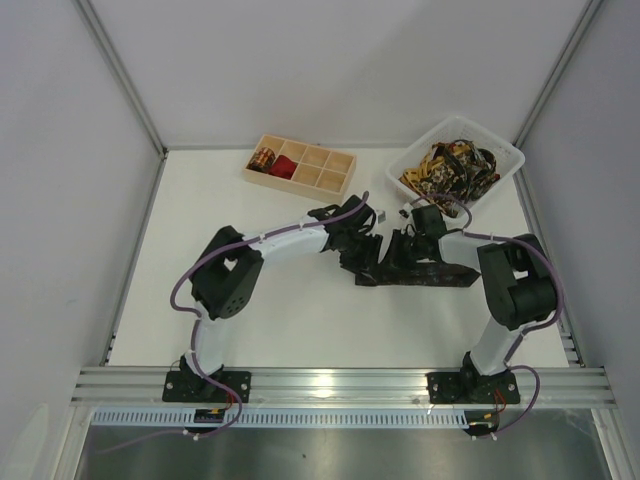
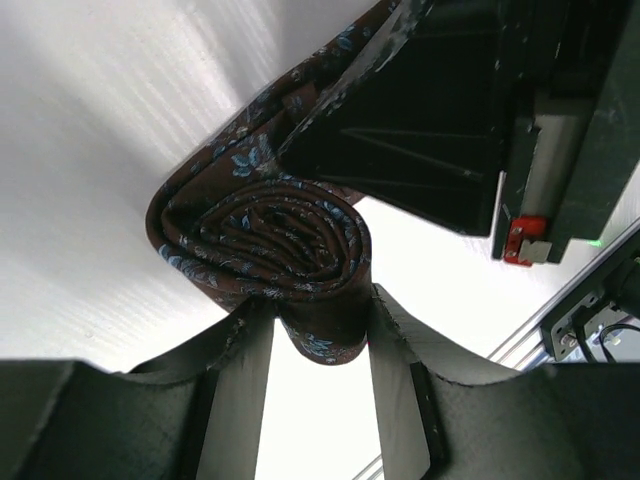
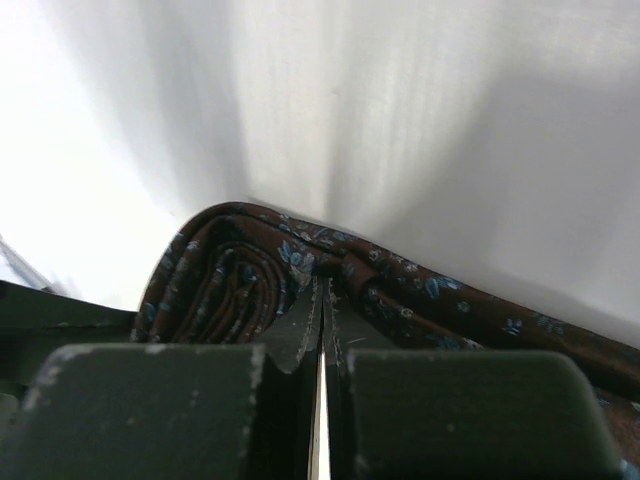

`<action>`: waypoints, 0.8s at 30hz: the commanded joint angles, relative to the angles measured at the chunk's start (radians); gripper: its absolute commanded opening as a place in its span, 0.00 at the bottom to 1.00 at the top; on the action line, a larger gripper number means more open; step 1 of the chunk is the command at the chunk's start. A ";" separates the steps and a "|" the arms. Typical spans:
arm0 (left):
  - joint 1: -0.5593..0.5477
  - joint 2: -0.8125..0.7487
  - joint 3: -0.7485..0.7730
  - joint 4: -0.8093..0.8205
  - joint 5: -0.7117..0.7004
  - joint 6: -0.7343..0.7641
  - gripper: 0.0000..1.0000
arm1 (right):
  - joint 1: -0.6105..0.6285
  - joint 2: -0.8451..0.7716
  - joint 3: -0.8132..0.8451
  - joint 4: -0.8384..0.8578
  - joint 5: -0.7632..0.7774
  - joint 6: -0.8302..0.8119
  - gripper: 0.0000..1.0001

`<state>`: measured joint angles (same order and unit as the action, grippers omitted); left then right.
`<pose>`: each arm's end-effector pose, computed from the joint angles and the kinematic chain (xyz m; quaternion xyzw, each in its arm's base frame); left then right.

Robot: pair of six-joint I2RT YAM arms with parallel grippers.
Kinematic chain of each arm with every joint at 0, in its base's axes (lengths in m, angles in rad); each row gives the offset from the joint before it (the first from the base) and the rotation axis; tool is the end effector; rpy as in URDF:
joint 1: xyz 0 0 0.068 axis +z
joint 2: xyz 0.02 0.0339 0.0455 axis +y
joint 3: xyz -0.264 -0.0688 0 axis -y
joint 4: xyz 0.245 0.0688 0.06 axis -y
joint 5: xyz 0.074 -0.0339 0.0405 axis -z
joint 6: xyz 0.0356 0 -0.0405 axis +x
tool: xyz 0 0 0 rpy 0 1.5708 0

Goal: Roll the ties
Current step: Roll the tie

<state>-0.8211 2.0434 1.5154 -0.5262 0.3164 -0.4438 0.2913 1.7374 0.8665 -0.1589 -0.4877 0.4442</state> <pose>0.2885 -0.3261 0.1832 0.2186 0.9303 -0.2720 0.1134 0.3034 0.1084 0.1347 0.0071 0.9373 0.3103 0.1583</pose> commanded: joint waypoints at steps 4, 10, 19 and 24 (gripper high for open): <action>0.011 -0.041 -0.027 -0.034 -0.040 0.025 0.46 | 0.094 0.079 -0.032 0.107 -0.089 0.085 0.00; 0.036 -0.089 -0.101 -0.044 -0.056 0.037 0.46 | 0.187 0.057 -0.040 0.136 -0.104 0.148 0.00; 0.053 -0.152 -0.176 -0.044 -0.073 0.037 0.47 | 0.241 -0.025 -0.087 0.194 -0.135 0.254 0.00; 0.051 -0.144 -0.164 -0.049 -0.068 0.036 0.47 | 0.247 -0.091 -0.038 0.089 -0.062 0.208 0.00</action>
<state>-0.7826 1.9079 1.3491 -0.6258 0.2996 -0.4255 0.5076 1.7271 0.7918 0.0097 -0.5266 0.6601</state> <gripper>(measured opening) 0.472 0.009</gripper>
